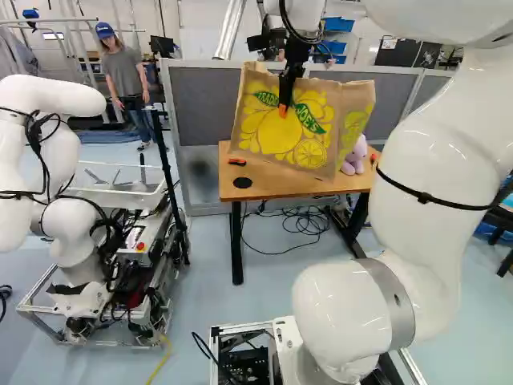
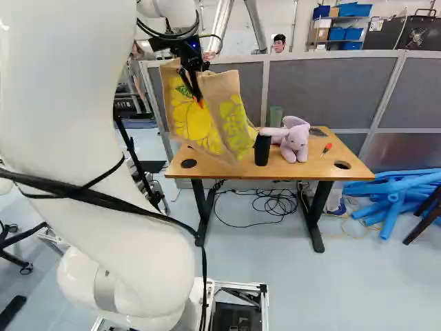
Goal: Pick up the bag on the ground and place it on the table
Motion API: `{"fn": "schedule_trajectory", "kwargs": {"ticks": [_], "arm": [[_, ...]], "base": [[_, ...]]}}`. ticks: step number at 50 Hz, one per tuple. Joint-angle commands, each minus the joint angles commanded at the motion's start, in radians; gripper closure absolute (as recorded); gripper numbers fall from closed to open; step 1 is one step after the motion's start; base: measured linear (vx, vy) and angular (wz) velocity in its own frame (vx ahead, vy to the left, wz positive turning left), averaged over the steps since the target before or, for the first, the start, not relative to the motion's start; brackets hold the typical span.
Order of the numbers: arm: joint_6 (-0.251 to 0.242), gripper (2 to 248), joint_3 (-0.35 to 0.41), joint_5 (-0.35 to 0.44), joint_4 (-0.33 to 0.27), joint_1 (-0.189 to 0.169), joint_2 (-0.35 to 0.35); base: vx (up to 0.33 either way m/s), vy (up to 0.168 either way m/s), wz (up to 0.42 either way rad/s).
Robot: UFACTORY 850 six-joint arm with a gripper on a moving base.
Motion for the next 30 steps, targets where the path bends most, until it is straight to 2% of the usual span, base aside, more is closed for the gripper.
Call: {"fn": "schedule_trajectory", "kwargs": {"ticks": [30], "arm": [[-0.315, 228, 0.0, 0.0, 0.0, 0.0, 0.0]], "base": [[0.0, 0.0, 0.0]]}}
